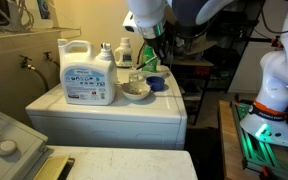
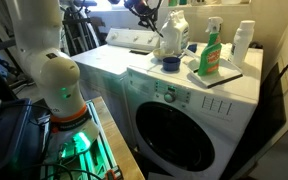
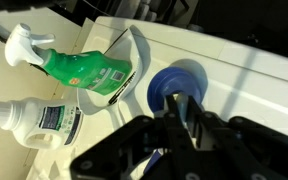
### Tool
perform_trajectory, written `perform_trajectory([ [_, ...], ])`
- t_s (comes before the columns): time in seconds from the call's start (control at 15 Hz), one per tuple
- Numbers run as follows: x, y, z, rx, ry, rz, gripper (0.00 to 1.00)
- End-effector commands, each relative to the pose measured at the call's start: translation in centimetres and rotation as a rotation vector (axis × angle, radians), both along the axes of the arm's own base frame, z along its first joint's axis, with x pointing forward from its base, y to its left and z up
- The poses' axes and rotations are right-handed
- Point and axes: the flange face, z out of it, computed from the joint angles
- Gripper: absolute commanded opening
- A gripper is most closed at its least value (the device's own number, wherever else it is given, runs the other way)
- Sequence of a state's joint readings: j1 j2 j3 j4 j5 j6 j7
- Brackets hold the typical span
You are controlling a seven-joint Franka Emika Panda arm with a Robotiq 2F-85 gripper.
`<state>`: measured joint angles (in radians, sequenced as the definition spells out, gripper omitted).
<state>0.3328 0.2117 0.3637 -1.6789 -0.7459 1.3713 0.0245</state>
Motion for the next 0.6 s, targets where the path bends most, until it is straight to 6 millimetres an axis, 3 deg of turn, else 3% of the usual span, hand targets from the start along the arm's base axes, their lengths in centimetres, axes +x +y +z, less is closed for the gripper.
perform_trajectory([
  [0.0, -0.5, -0.8, -0.1, -0.085, 0.046, 0.01, 0.03],
  [0.2, -0.9, -1.1, 0.5, -0.174, 0.099, 0.015, 0.03],
  [0.53, -2.1, 0.4, 1.6, -0.282, 0.357, 0.089, 0.03],
])
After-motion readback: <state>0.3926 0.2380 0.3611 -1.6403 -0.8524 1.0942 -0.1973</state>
